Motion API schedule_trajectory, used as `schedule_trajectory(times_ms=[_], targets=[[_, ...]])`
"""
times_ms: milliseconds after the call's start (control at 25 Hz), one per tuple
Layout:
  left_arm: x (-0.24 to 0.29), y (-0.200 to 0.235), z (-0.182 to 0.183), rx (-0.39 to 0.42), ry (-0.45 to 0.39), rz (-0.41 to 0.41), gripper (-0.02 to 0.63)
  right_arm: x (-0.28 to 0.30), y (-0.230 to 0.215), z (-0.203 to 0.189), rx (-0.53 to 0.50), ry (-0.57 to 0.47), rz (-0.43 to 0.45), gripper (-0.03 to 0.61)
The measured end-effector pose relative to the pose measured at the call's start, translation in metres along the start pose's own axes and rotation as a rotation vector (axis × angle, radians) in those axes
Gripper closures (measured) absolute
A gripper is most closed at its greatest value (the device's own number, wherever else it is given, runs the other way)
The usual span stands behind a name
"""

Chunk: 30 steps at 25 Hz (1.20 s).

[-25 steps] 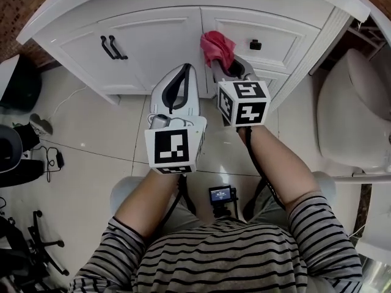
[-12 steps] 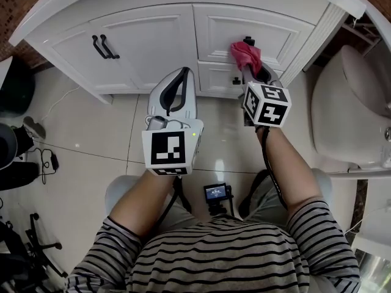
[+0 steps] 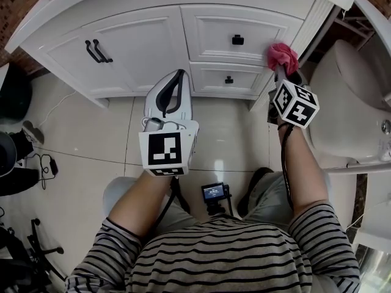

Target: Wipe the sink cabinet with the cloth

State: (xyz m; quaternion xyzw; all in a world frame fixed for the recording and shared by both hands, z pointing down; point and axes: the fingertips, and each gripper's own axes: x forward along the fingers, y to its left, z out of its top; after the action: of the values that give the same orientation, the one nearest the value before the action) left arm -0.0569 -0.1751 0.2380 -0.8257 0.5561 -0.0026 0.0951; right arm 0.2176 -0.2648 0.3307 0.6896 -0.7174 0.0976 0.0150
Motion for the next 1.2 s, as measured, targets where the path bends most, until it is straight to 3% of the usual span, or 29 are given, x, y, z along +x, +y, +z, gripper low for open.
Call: schedule_trajectory(times_ms=[120,200,280,520,640,760,880,1040,1200], targets=[[-0.002,0.001,0.003,-0.004,-0.004,0.0,0.623,-0.011,-0.025,0.0,0.033,-0.002,-0.077,0.509],[-0.004,0.002,0.005,-0.016,-0.005,-0.001,0.623,-0.02,-0.021,0.002,0.032,-0.008,-0.069,0.509],[-0.007,0.004,0.008,-0.03,-0.01,0.002,0.623,-0.025,0.009,0.0,0.004,-0.009,0.01,0.509],[-0.011,0.01,0.01,-0.074,0.0,0.002,0.623,-0.006,0.167,-0.055,-0.056,0.064,0.372,0.509],[-0.012,0.008,0.01,-0.08,0.006,-0.007,0.623,0.02,0.218,-0.08,-0.1,0.096,0.447,0.509],[-0.011,0.007,0.011,-0.101,0.016,-0.021,0.623,0.046,0.233,-0.093,-0.129,0.121,0.434,0.509],[-0.011,0.005,0.012,-0.097,0.018,-0.04,0.623,0.053,0.22,-0.093,-0.13,0.115,0.412,0.508],[-0.008,0.002,0.01,-0.104,0.015,-0.049,0.623,0.048,0.174,-0.097,-0.137,0.109,0.347,0.508],[-0.007,-0.004,0.007,-0.098,0.021,-0.058,0.623,0.037,0.109,-0.101,-0.13,0.102,0.211,0.508]])
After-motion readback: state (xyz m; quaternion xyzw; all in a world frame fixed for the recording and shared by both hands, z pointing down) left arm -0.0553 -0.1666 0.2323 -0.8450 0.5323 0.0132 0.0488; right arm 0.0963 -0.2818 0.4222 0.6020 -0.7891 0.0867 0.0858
